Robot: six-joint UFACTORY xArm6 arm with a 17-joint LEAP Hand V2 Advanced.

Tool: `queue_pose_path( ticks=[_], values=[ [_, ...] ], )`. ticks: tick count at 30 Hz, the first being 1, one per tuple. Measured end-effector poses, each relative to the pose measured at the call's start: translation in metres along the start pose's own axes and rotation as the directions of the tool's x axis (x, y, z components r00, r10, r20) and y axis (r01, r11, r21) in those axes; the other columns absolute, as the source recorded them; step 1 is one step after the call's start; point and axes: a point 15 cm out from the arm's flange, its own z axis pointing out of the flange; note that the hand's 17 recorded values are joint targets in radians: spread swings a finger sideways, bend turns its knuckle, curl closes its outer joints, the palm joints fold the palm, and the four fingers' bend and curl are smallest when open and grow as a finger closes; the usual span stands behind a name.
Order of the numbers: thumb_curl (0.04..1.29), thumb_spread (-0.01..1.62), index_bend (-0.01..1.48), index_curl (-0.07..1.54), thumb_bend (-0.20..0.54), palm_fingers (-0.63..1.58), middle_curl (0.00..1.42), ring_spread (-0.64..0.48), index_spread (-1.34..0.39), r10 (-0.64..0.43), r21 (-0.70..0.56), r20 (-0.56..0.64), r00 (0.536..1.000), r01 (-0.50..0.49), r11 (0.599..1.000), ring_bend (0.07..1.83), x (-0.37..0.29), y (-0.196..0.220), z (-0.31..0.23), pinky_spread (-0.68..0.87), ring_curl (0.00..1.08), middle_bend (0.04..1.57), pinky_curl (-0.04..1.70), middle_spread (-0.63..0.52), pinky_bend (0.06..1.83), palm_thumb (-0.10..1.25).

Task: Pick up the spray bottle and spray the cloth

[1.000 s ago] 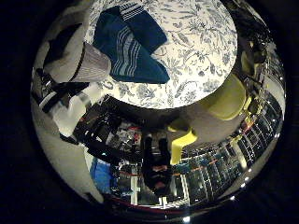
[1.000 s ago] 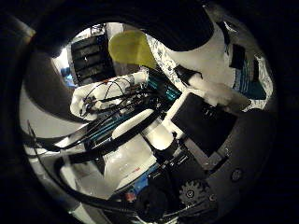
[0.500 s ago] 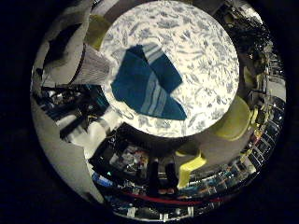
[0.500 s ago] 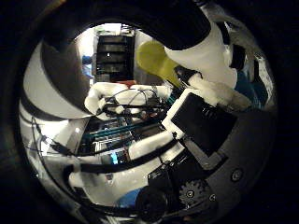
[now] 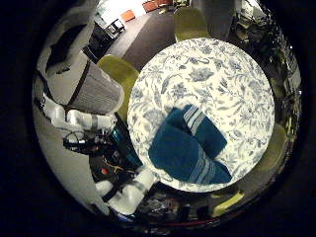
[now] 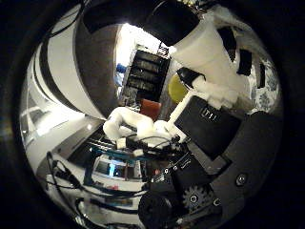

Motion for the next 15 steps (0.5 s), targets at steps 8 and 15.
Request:
queue_pose_path(
  ticks=[8,15],
  values=[
    [0.90,0.62,1.19,0.74,-0.019,1.14,0.62,-0.23,-0.19,-0.019,0.021,-0.032,0.999,0.019,1.000,1.33,0.027,-0.009,0.078,-0.20,0.82,1.41,1.43,-0.07,1.01,1.09],
    [0.90,0.61,1.19,0.74,-0.019,1.14,0.62,-0.23,-0.19,-0.026,-0.036,-0.004,1.000,0.026,0.999,1.33,0.027,-0.009,0.117,-0.20,0.82,1.41,1.43,-0.07,1.01,1.09]
  ],
)
